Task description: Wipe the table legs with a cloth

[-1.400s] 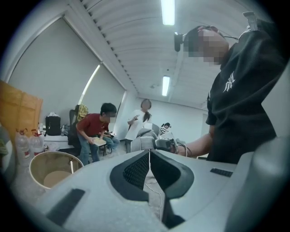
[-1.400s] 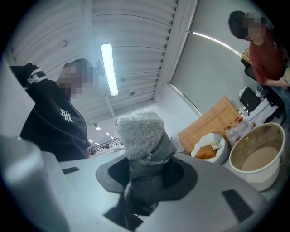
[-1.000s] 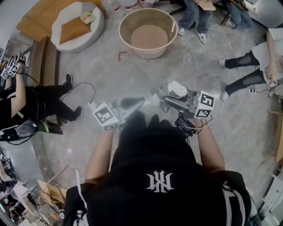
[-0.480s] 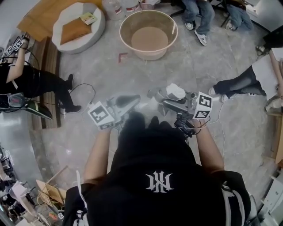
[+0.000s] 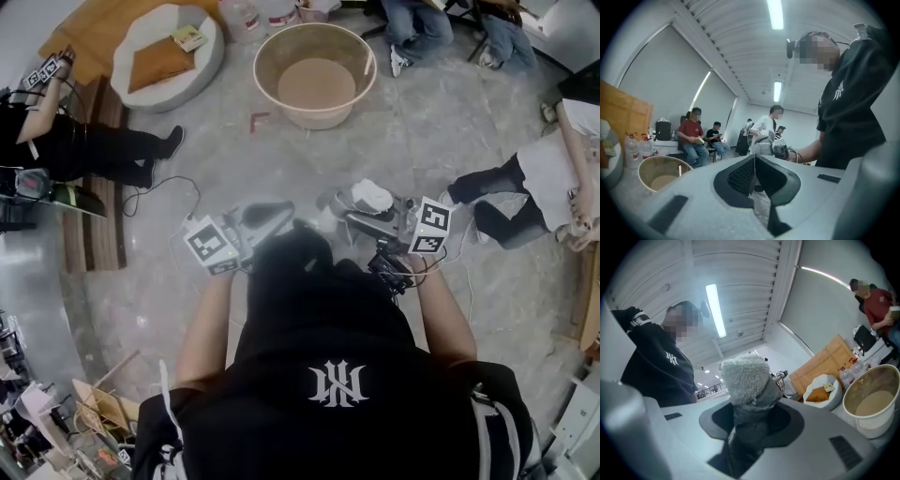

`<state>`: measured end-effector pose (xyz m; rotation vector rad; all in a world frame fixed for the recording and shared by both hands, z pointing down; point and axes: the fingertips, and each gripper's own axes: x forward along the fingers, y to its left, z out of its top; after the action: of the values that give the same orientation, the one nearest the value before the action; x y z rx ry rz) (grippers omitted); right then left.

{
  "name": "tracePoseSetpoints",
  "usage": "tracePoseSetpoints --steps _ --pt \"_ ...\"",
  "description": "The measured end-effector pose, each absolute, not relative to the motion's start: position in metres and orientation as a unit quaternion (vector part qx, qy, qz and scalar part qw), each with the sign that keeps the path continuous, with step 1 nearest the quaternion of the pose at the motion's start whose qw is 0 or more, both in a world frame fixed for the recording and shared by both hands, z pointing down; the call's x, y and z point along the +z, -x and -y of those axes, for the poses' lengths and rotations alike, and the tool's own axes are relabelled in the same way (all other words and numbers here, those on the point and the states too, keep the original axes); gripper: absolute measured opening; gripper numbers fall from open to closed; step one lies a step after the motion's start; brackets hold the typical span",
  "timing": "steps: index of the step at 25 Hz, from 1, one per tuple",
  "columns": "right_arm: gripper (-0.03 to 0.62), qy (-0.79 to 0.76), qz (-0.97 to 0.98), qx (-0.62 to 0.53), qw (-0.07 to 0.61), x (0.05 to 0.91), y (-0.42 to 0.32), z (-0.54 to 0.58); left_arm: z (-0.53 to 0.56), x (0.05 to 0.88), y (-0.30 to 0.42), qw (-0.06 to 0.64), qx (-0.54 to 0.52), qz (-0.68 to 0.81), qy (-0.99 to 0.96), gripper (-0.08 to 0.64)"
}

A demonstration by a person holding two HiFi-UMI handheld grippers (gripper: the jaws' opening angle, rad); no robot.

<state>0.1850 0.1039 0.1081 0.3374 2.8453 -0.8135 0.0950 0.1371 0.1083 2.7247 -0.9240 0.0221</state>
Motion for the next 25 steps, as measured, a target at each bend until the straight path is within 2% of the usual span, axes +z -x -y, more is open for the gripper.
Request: tracePoseSetpoints --steps 6,10,16,25 --pt "0.129 -0.120 -0.942 -0.285 0.130 0.100 -0.181 -0.102 -0.137 0.118 -0.122 0.144 -0.011 0.286 -0.947 0.006" --pt "0.129 -0.143 -0.941 -0.279 0.128 0.095 -0.179 -0.107 -0.119 0.118 -0.132 0.138 0.001 0.278 -0.951 0.006" --pt "0.129 -0.099 -0.940 -0.296 0.141 0.114 -0.184 -0.095 -0.105 0.109 -0.114 0.115 0.002 0.281 -0.953 0.006" --pt "0.129 -0.063 -0.938 -0.302 0.159 0.086 -0.184 -0.109 -0.138 0.085 -0.096 0.133 -0.001 0.282 -0.950 0.007"
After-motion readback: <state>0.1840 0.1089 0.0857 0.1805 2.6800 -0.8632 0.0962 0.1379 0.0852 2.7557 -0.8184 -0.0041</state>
